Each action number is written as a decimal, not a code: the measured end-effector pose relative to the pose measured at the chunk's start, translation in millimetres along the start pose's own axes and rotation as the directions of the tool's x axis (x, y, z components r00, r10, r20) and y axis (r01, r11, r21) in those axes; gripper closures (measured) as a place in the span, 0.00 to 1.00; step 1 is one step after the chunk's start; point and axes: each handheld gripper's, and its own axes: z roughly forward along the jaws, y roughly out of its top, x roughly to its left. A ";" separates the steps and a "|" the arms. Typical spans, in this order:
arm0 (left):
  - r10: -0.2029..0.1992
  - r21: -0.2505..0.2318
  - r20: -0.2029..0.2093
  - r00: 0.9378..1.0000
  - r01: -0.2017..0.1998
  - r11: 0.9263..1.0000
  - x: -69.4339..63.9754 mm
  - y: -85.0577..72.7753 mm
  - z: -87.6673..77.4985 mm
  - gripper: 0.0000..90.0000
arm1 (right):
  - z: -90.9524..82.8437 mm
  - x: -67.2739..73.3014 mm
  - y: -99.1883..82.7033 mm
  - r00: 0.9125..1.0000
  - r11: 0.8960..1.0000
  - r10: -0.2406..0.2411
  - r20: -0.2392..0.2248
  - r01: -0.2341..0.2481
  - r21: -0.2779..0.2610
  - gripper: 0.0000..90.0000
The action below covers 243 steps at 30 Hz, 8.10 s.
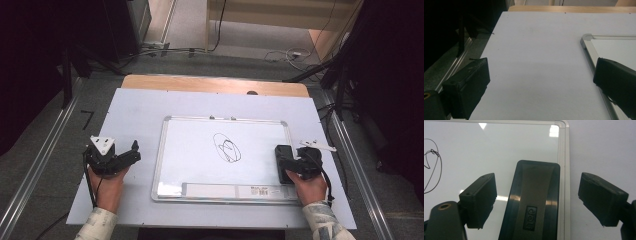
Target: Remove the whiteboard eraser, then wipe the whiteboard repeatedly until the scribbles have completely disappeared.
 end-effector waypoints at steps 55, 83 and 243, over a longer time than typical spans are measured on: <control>-0.042 0.018 0.001 0.999 0.042 0.999 5.6 -2.2 0.2 0.02 | 20.7 13.0 -6.1 0.998 0.996 -0.032 0.058 0.026 0.090 0.41; -0.049 0.031 0.000 0.999 0.049 0.998 7.1 -3.5 1.7 0.02 | 1.3 12.9 6.0 1.000 1.000 -0.028 0.011 0.028 0.009 0.41; -0.051 0.035 0.004 0.999 0.051 0.998 8.7 -4.7 0.1 0.02 | 75.8 138.7 36.7 0.961 0.962 -0.253 -0.111 0.262 0.076 0.41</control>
